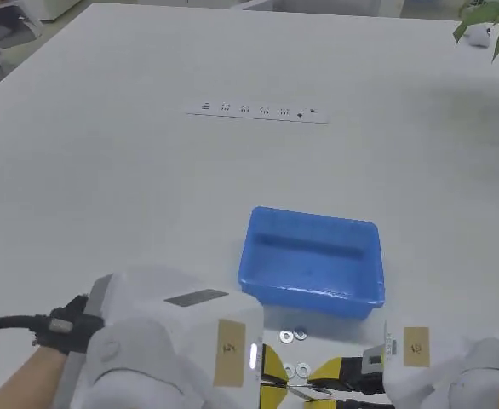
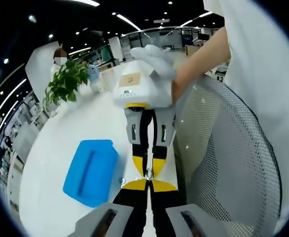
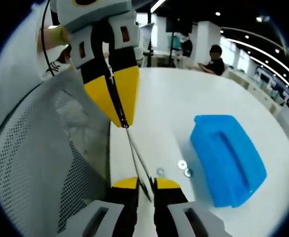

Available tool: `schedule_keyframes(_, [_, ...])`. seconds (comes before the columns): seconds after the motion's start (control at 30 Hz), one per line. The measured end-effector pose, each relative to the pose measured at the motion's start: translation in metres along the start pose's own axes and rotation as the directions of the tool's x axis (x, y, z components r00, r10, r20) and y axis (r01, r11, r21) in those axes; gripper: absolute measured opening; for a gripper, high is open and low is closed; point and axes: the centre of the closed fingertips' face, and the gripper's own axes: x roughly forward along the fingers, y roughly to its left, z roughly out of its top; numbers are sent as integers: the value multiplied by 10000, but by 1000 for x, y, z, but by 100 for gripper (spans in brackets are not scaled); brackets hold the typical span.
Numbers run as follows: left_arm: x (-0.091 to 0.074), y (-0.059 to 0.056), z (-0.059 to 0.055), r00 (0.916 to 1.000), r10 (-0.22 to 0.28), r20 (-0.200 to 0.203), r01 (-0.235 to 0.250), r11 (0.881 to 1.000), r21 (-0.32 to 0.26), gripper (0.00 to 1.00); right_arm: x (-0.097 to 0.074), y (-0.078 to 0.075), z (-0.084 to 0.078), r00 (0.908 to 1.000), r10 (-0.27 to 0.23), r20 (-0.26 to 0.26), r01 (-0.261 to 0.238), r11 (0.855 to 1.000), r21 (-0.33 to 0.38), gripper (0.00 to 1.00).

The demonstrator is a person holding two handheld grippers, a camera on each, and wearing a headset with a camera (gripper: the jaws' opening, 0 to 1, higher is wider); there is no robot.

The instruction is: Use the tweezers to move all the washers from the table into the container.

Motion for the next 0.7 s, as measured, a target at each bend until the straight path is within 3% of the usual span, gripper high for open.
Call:
schedule_keyframes(0.37, [-19,24,1,9988,444,-215,-447,9989,-125,0,6,-15,29,9946,-203,1013,139,9979,633,7])
schedule_keyframes(0.7, [-16,30,1,9988,238,-433,-251,9993,-290,0,16,-15,34,9920,48,1260,-173,9950,987,7])
